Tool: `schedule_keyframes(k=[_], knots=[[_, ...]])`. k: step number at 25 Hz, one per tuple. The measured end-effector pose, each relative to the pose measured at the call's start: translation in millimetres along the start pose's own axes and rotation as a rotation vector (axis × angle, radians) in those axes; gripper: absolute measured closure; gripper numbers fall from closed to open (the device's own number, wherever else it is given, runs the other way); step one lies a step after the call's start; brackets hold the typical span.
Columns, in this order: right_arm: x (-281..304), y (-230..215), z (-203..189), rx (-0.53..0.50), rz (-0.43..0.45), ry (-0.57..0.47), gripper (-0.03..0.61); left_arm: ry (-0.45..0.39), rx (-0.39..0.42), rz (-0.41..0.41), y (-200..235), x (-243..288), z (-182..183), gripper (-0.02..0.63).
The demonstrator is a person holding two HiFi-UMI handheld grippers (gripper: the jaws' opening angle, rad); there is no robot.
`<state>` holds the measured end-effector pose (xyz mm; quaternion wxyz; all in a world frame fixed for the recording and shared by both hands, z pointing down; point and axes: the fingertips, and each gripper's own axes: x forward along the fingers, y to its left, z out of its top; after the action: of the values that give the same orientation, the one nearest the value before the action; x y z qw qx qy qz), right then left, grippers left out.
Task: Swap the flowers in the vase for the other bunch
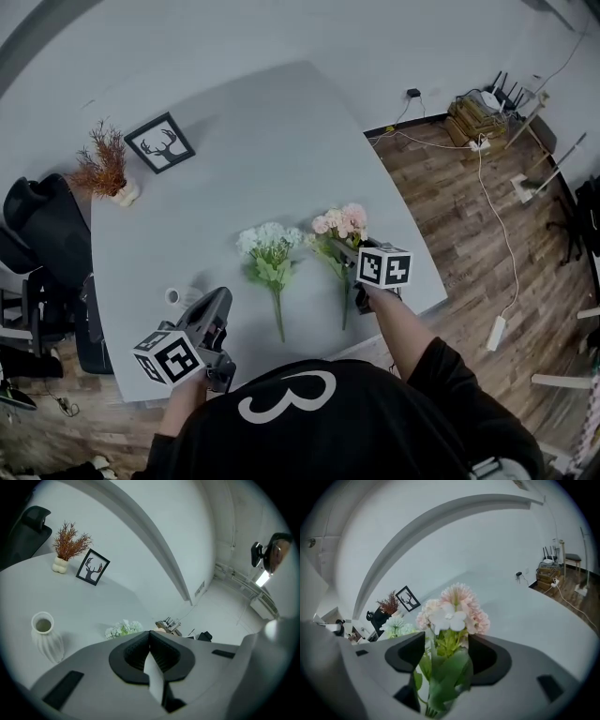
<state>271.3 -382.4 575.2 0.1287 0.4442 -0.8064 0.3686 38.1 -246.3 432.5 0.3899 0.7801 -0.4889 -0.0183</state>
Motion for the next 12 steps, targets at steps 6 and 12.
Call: schedule_keyframes(k=[6,12], knots=[[-18,3,10,-0.030,-0.085,-0.078,0.210,-0.013,0.005,-0.025,-3,-17,0,0.601],[-52,16,23,-0.231,-0.251,-0.127,0.186,-0.027,0.023,-0.044,-6,-46,0,0.601]])
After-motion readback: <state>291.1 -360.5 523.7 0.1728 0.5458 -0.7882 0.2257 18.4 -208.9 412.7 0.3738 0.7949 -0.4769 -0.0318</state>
